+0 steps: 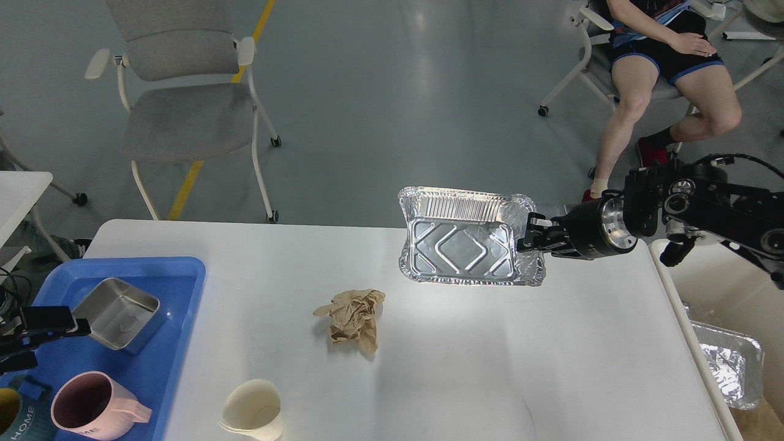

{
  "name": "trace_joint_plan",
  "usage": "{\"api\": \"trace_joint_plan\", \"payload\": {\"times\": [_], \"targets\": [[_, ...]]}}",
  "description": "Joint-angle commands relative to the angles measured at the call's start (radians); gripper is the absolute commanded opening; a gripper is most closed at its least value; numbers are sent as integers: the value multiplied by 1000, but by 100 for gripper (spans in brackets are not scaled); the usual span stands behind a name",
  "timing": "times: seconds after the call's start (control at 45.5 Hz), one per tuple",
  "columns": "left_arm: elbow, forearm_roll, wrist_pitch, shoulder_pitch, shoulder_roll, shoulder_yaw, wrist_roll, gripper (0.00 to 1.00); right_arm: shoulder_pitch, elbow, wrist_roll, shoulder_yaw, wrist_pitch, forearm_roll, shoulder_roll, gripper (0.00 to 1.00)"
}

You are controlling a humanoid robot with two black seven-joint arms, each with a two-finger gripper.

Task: Tidy desktop
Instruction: 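Grasp the cream paper cup with the left gripper and lift it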

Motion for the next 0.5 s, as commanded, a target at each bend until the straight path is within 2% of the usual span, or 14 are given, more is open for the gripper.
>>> {"api": "trace_joint_plan", "payload": {"times": [0.0,0.198,0.285,0.373,0.483], "targets": [[-2,9,-46,-41,-53,-3,-3,90,1,0,2,0,0,0,2,0],[2,212,-48,-78,-291,7,14,90,1,3,5,0,0,0,2,0],[1,258,-57,-73,-381,28,40,90,1,3,6,1,0,0,2,0],[1,288,-57,-79,-420,88,65,90,1,3,6,3,-2,0,2,0],[4,327,-57,-82,-440,120,65,86,1,3,6,3,-2,0,1,0]]}}
